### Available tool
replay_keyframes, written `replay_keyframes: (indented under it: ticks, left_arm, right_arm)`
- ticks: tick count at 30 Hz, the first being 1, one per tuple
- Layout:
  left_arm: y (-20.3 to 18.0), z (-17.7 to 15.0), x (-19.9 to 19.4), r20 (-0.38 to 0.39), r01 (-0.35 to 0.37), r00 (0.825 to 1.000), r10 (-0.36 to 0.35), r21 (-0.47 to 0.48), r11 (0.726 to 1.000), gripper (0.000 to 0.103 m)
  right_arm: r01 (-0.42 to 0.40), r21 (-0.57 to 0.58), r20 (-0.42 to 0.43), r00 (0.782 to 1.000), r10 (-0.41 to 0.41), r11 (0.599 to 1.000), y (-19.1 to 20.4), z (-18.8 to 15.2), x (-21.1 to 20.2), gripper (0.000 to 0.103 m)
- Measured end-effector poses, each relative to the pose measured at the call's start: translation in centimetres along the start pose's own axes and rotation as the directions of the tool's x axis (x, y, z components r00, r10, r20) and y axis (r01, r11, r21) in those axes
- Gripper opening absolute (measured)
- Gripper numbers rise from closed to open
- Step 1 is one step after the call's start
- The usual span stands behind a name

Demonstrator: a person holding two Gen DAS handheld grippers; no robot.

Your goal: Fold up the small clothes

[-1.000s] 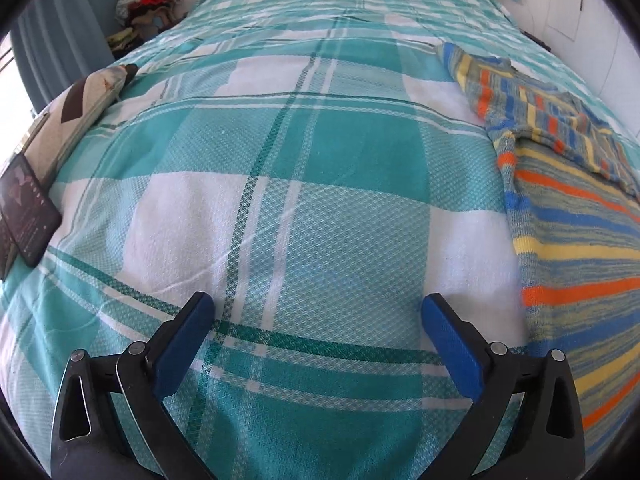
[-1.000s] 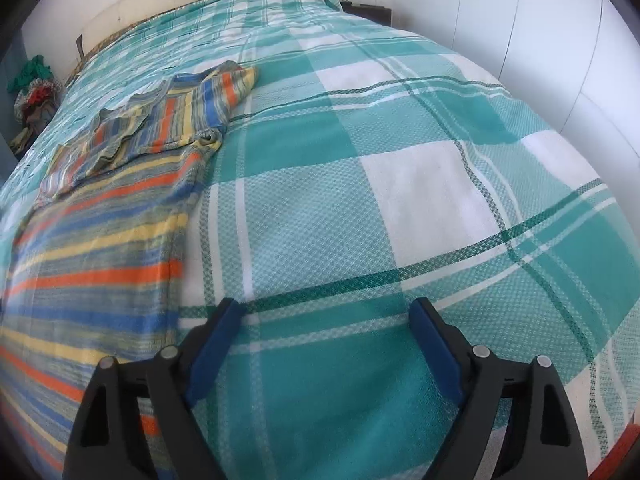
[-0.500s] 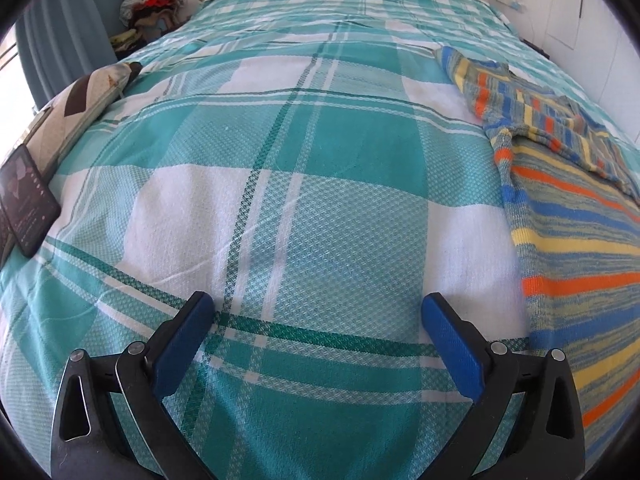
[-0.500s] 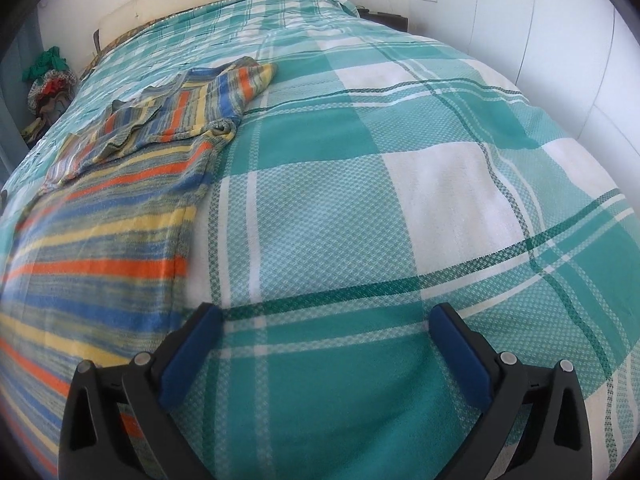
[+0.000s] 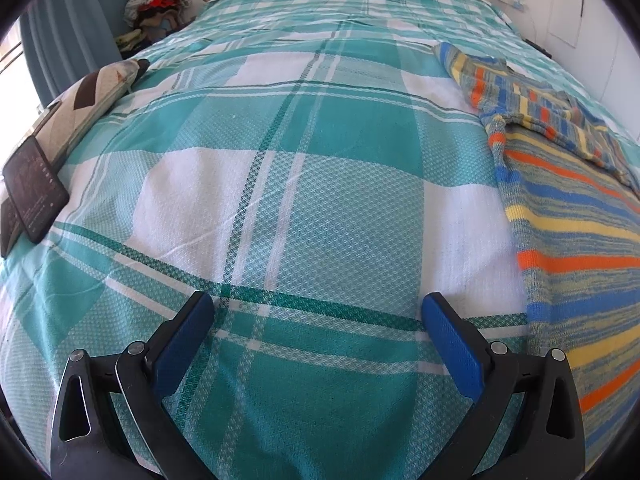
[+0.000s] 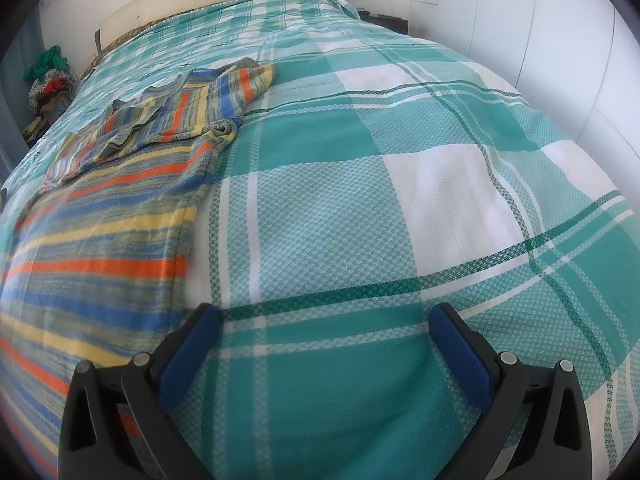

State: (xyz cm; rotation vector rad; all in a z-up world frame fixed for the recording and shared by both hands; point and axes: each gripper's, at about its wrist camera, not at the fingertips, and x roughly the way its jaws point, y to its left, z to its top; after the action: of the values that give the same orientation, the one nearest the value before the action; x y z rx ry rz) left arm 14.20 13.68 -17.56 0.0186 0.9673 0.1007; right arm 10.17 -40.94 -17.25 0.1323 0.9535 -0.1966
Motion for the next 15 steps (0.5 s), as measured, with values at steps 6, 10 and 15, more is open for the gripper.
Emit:
replay_keyframes:
  ticks: [6,10,15]
  left_arm:
    - [-0.07,-0.03,0.10,-0.001,-0.001,1.000,0.001,0.000,1.000,0.103]
    - [-0.12,-0.02,0.13,0.000,-0.002,1.000,0.002,0.001,1.000,0.103]
    - [-0.13,-0.01,0.12,0.000,-0.003,1.000,0.003,0.001,1.000,0.103]
  right_arm:
    - [0.002,-0.003,0.000,1.000,-0.002,1.000,0.01,-0.02,0.03,0.103]
    - [0.004,-0.004,0.000,1.000,-0.004,1.000,0.00,0.00,0.08,0.103]
    - [0.004,-0.004,0.000,1.000,-0.004,1.000,0.01,-0.01,0.07,0.103]
